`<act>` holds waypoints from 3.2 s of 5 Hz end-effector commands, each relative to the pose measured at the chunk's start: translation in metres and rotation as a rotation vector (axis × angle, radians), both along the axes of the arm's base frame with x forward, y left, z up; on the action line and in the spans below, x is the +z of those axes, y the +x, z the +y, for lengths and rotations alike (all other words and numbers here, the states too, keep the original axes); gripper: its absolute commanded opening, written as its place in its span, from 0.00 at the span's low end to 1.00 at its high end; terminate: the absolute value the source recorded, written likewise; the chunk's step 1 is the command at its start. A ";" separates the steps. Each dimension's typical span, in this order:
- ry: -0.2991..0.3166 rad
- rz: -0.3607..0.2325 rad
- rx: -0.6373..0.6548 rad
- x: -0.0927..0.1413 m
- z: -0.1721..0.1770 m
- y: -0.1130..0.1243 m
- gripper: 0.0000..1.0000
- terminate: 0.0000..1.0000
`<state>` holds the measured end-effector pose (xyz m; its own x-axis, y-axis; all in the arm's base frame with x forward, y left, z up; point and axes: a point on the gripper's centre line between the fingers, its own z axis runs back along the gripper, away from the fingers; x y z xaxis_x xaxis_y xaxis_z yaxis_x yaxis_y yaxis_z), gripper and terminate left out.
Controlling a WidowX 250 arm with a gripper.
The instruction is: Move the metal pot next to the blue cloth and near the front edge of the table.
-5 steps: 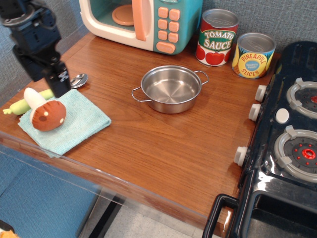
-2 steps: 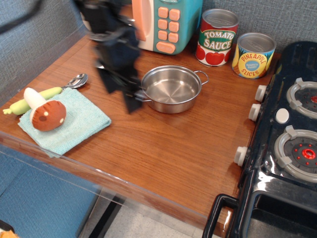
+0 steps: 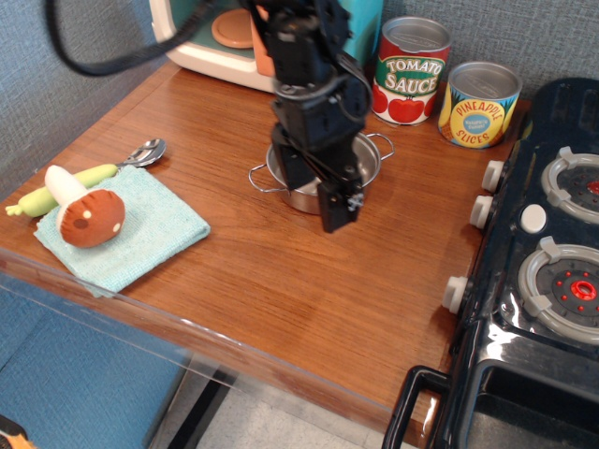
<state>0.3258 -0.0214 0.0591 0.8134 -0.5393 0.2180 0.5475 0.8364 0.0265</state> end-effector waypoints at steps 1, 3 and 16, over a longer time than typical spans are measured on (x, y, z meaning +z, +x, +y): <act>0.002 -0.047 0.003 0.008 -0.017 0.033 1.00 0.00; 0.019 0.006 0.008 -0.020 -0.022 0.043 1.00 0.00; 0.064 -0.039 0.444 -0.033 -0.039 -0.040 0.00 0.00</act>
